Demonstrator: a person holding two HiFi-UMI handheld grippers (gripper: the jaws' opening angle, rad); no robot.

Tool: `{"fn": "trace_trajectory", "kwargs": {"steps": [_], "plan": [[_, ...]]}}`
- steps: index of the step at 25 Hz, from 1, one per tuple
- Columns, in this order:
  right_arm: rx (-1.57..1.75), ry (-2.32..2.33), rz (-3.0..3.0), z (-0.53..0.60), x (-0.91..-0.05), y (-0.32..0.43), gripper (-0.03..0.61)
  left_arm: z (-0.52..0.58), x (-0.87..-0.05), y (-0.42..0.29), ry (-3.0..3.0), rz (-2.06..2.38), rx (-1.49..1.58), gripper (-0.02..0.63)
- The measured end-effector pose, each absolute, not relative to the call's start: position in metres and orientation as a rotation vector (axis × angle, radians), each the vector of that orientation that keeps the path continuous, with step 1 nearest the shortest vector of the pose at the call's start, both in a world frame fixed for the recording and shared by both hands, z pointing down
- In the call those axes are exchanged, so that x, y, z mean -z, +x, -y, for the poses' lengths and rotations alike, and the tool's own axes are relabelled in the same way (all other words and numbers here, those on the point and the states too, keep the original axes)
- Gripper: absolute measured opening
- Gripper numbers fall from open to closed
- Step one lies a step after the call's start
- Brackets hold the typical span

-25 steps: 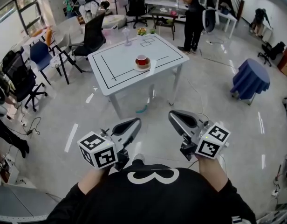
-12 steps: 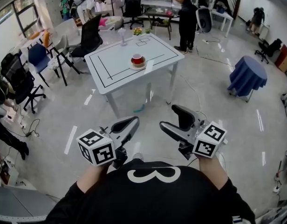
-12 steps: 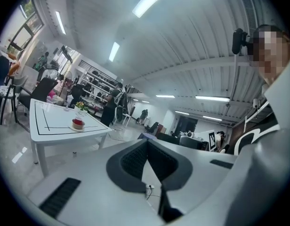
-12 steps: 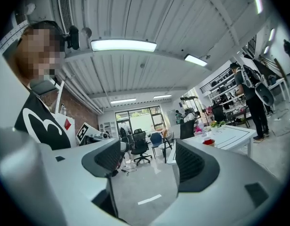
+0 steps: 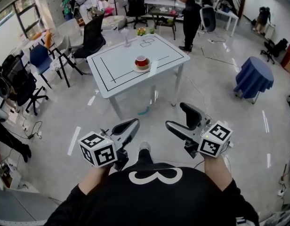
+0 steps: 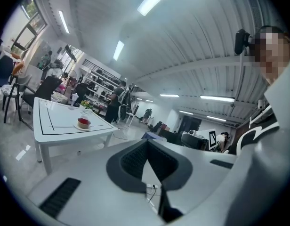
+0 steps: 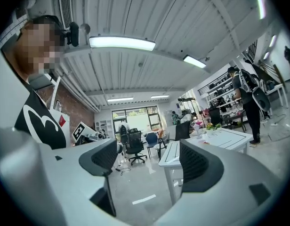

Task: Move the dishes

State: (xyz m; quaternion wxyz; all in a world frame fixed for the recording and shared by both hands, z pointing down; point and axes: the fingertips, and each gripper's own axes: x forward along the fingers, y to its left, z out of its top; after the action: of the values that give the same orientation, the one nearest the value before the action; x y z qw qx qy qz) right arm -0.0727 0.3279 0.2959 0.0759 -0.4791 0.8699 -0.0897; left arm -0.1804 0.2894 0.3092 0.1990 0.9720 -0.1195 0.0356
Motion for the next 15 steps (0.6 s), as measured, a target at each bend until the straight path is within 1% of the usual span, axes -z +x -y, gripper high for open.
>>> {"fn": "trace_trajectory", "kwargs": {"steps": [9, 15], "plan": [[0.312, -1.479, -2.594, -0.250, -0.303, -0.046, 0.410, -0.207, -0.317, -0.169, 2.686, 0.347, -0.084, 0.003], [0.400, -1.528, -2.534, -0.174, -0.319, -0.014, 0.410, -0.128, -0.333, -0.143, 2.645, 0.323, -0.123, 0.003]]}}
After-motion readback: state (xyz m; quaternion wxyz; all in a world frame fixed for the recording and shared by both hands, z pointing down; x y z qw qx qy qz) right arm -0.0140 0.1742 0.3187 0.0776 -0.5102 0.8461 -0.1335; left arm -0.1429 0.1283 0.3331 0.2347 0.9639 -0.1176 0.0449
